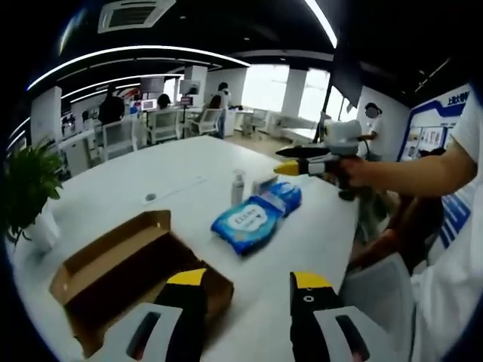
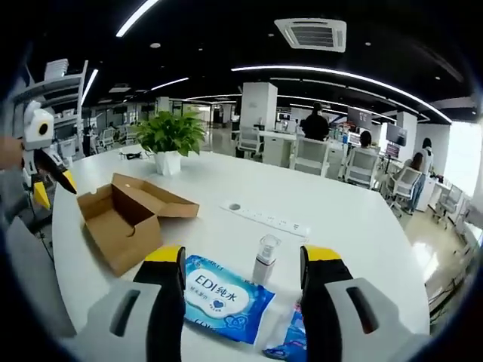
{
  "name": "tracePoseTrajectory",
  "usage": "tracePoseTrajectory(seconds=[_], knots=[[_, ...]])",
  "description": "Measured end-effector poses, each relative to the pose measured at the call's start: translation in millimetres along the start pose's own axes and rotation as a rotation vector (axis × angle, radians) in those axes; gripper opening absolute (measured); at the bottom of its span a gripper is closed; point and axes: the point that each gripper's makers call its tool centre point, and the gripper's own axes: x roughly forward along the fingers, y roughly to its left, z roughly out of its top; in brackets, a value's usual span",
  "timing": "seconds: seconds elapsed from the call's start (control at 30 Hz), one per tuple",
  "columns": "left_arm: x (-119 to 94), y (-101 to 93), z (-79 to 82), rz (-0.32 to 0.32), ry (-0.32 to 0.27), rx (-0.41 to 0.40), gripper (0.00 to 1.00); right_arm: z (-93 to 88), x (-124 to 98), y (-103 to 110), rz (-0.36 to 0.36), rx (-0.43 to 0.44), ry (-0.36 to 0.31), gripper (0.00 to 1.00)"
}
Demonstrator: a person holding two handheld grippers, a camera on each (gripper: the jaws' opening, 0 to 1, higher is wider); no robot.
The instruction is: Operate the shoe box by opening the lid, removing the specified soft item, and placing it in the target area until the item is outside and the box remains undamaged.
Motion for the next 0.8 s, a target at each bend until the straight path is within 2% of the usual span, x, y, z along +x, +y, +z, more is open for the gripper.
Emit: tracePoseTrajectory(seconds=[0.27,0.37,0.53,0.63,0.8], knots=[[-23.3,13.8,-9.7,0.024,0.027,-0.019,0.43,5.9,-15.3,14.2,0.010,-0.021,0.030,0.58],[-33.5,19.9,-14.6,0.034,0.033,-0.021,0.43,6.6,-22.4,21.3,0.026,-0.054,0.063,0.58],[-50.8,32.9,-25.7,0.056,0.045,-0.033,0.44,18.0,-35.0,40.5,0.044,-0.103,0.078,0.57],[-61.7,41.7,-31.5,0.075,0.051,-0.041,0.44,23.5,-37.5,48.8,0.043,-0.138,0.080,0.57],[-78.2,53.9,-38.3,0.101,0.057,-0.052,0.44,28.6,-35.2,61.6,0.053,-0.145,0.087,0.56]])
